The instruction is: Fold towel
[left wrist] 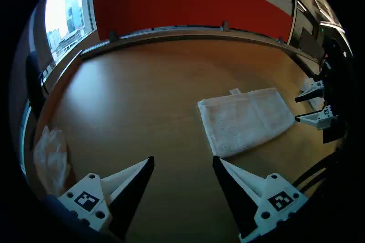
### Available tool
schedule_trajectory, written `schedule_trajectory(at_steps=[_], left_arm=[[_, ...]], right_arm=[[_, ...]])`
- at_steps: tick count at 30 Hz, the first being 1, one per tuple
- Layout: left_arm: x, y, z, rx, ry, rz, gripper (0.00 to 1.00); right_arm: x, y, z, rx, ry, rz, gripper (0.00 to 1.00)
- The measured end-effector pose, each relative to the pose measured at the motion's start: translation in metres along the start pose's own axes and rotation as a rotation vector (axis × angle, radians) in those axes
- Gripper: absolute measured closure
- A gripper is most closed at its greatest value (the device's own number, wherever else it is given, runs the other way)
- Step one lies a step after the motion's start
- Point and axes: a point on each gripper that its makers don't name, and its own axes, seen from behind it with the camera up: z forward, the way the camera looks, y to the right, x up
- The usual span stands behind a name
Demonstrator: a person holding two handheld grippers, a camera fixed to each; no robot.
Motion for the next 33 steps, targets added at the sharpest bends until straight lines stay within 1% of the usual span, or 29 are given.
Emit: schedule_trajectory(at_steps=[6, 15, 21, 23, 27, 33], left_arm=[[-0.01, -0.003, -0.012, 0.013, -0.003, -0.022, 0.05], [-0.029, -0.01, -0.027, 0.037, -0.019, -0.053, 0.05], [-0.037, -0.014, -0.034, 0.047, -0.024, -0.067, 0.05], [-0.039, -0.016, -0.036, 0.051, -0.026, -0.069, 0.05], [-0.043, -0.019, -0.039, 0.059, -0.028, -0.071, 0.05], [-0.046, -0.021, -0.044, 0.063, -0.025, -0.078, 0.05]], right_arm=[[-0.006, -0.002, 0.003, 0.008, -0.014, -0.013, 0.0], [-0.018, -0.003, 0.007, 0.013, -0.038, -0.018, 0.0], [-0.025, -0.004, 0.007, 0.026, -0.052, -0.021, 0.04], [-0.027, -0.003, 0.007, 0.027, -0.06, -0.027, 0.08], [-0.035, -0.001, 0.006, 0.029, -0.086, -0.037, 0.21], [-0.046, -0.003, 0.005, 0.057, -0.118, -0.052, 0.41]])
